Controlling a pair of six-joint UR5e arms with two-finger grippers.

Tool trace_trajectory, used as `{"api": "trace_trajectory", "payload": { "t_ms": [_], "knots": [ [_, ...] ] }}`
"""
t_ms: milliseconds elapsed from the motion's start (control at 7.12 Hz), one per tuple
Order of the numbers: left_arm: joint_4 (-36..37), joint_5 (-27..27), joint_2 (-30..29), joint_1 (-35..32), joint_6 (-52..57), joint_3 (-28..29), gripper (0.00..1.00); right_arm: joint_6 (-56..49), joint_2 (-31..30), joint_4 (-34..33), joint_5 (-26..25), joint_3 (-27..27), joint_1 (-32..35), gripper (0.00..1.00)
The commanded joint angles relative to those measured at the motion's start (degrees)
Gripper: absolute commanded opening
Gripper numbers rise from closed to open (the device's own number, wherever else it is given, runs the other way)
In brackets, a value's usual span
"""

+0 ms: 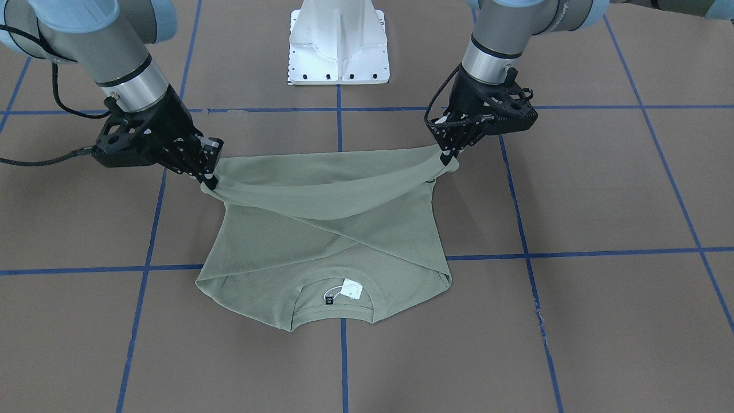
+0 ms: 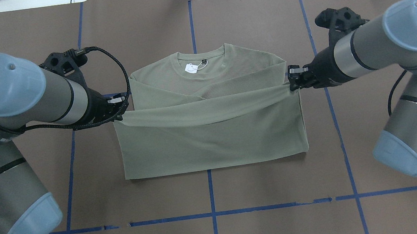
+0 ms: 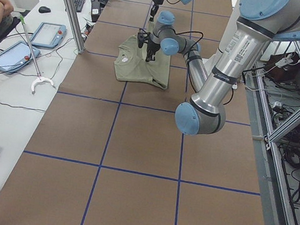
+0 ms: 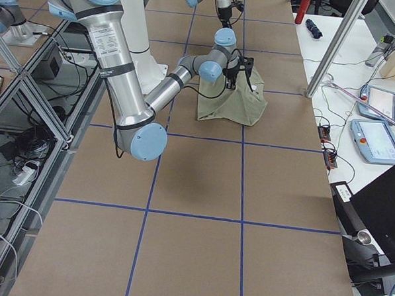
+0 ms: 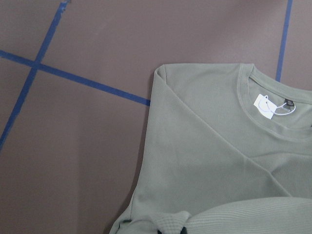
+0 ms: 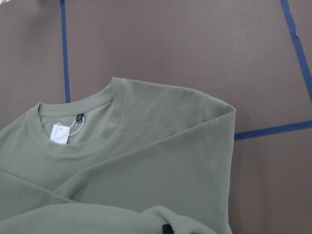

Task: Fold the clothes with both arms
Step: 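Lift the hem with both grippers and carry it toward the collar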

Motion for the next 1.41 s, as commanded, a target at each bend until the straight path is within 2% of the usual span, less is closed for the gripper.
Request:
{"api": "trace_trajectory", "payload": {
  "t_ms": [0, 141, 422, 703, 1265],
  "knots": [
    [-7.2, 0.1, -2.8, -1.3, -0.2, 10.5, 0.00, -0.3, 6.3, 0.0, 0.1, -10.1, 2.9, 0.00],
    [-13.4, 0.3, -2.9, -1.7, -0.2, 15.0, 0.00, -0.3, 8.3, 0.1, 0.1, -14.5, 2.9, 0.00],
    [-18.2, 0.3, -3.7, -2.9, -0.1, 20.6, 0.00, -0.3, 14.0, 0.2, 0.4, -24.4, 3.1, 0.00],
    [-23.6, 0.3, -4.2, -3.8, -0.1, 25.9, 0.00, 0.0, 13.5, 6.7, 0.4, -29.5, 3.1, 0.00],
    [-23.9, 0.3, -7.1, -5.2, -0.2, 30.1, 0.00, -0.2, 13.5, 6.8, 0.4, -30.5, 3.2, 0.00]
  ]
}}
